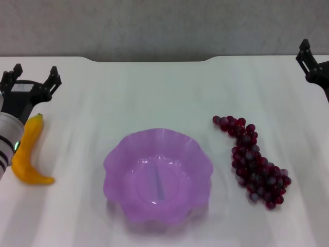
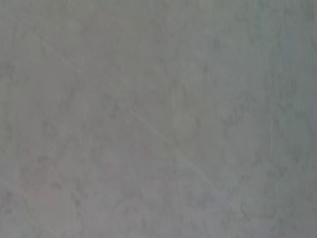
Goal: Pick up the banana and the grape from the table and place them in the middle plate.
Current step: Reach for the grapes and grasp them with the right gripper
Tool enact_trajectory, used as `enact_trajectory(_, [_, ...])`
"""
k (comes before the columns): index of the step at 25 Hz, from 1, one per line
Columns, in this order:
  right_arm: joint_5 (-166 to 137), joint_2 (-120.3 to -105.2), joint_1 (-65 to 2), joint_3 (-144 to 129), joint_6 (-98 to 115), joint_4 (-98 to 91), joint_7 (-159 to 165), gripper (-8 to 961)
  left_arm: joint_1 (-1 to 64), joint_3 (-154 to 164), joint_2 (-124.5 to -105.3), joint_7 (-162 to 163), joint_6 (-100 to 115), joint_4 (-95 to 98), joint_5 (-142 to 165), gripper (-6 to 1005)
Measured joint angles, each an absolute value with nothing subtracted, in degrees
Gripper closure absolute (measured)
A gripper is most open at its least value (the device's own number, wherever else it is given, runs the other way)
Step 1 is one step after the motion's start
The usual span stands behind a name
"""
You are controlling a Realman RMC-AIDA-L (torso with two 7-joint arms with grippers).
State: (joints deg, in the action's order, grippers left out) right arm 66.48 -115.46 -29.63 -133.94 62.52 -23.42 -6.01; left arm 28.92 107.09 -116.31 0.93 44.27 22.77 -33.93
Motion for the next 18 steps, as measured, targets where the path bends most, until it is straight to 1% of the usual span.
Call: enact_trajectory(18, [66.7, -115.55, -29.1, -134.3, 64.2, -23.7, -5.3, 64, 29.2, 106.8, -116.39, 0.9, 44.2, 22.2, -33.9, 108])
